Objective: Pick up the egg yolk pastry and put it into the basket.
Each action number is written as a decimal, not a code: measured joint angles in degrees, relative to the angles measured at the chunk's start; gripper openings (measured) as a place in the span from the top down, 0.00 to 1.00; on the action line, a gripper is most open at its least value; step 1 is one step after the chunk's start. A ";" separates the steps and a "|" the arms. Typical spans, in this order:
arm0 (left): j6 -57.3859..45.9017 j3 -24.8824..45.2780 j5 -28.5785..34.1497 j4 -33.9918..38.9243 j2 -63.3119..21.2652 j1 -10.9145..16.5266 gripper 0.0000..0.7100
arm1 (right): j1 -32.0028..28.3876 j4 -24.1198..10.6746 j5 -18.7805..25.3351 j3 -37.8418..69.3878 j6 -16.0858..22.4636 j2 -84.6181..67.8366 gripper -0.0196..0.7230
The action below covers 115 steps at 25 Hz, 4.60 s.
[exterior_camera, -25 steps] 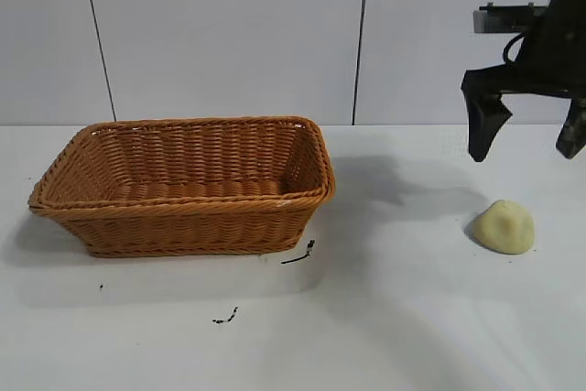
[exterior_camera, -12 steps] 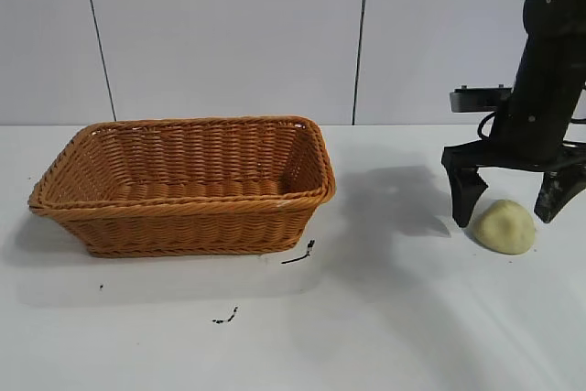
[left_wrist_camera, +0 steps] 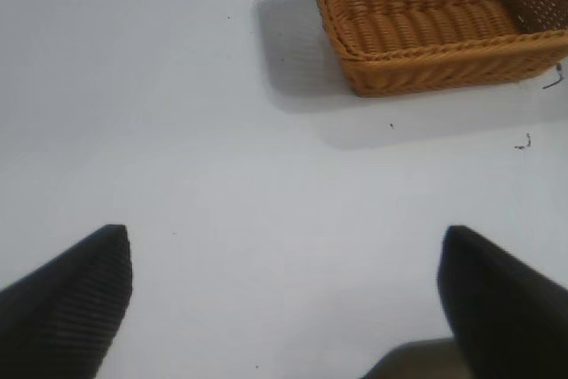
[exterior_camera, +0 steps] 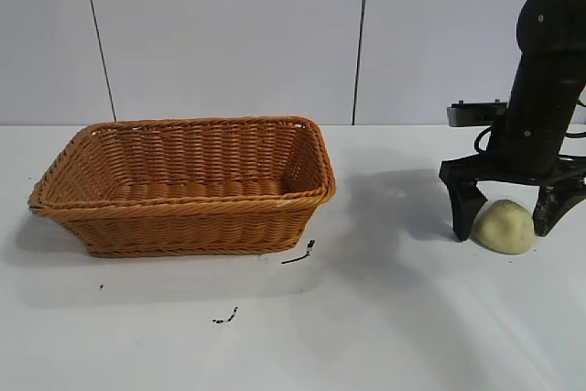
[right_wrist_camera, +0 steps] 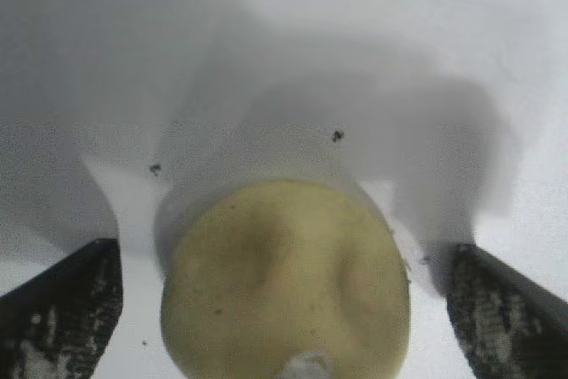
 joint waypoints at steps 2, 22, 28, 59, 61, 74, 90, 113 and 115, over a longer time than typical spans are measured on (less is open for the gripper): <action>0.00 0.00 0.00 0.00 0.00 0.00 0.02 | 0.00 0.05 0.06 0.00 0.00 -0.21 0.73; 0.00 0.00 0.00 0.00 0.00 0.00 0.02 | 1.74 -0.05 18.56 -28.62 0.00 -6.01 0.75; 0.00 0.00 0.00 0.00 0.00 0.00 0.02 | 7.89 -2.57 18.76 -35.07 2.84 -4.74 0.75; 0.00 0.00 0.00 0.00 0.00 0.00 0.02 | 34.35 -0.97 -2.16 -37.94 3.04 14.84 0.75; 0.00 0.00 0.00 0.00 0.00 0.00 0.02 | 34.35 -0.97 -3.34 -37.94 3.04 15.79 0.75; 0.00 0.00 0.00 0.00 0.00 0.00 0.02 | 34.35 -0.97 -3.94 -37.94 3.04 14.48 0.07; 0.00 0.00 0.00 0.00 0.00 0.00 0.02 | 27.75 -2.99 6.35 -48.02 2.34 7.74 0.04; 0.00 0.00 0.00 0.00 0.00 0.00 0.02 | -0.76 -1.30 17.51 -48.06 0.38 7.74 0.04; 0.00 0.00 0.00 0.00 0.00 0.00 0.02 | -0.69 -0.97 18.72 -48.06 0.00 7.74 0.04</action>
